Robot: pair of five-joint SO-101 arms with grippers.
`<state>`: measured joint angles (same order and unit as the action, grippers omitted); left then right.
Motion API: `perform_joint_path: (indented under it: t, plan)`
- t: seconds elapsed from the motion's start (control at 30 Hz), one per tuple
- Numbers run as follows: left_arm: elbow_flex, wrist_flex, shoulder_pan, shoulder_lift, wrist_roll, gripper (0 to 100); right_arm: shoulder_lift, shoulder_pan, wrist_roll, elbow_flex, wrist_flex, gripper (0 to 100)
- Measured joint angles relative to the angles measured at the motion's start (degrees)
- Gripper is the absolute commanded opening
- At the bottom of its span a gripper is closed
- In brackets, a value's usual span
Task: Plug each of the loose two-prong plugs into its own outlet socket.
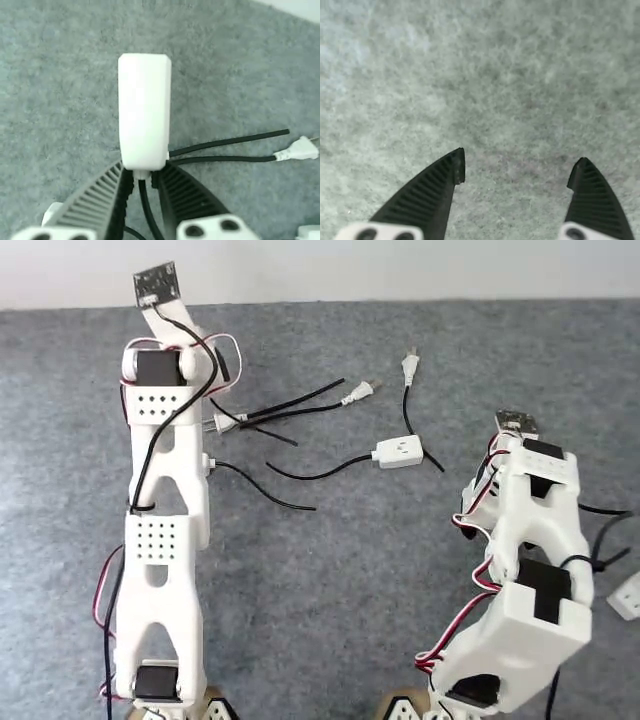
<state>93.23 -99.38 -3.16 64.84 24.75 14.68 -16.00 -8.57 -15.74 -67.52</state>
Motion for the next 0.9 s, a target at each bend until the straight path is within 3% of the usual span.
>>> perform_joint_path:
  t: [0.3, 0.7, 0.9]
  plan:
    - [-6.24, 0.0, 0.97, -11.69, 0.44, 1, 0.0, 0.0, 0.0, 0.0, 0.18, 32.5]
    - [-55.12, 0.44, 3.08, -38.42, 0.53, 1, 0.0, 0.0, 0.0, 0.0, 0.18, 32.5]
    - [-78.86, 9.23, 6.07, -48.18, 0.44, 1, 0.0, 0.0, 0.0, 0.0, 0.18, 32.5]
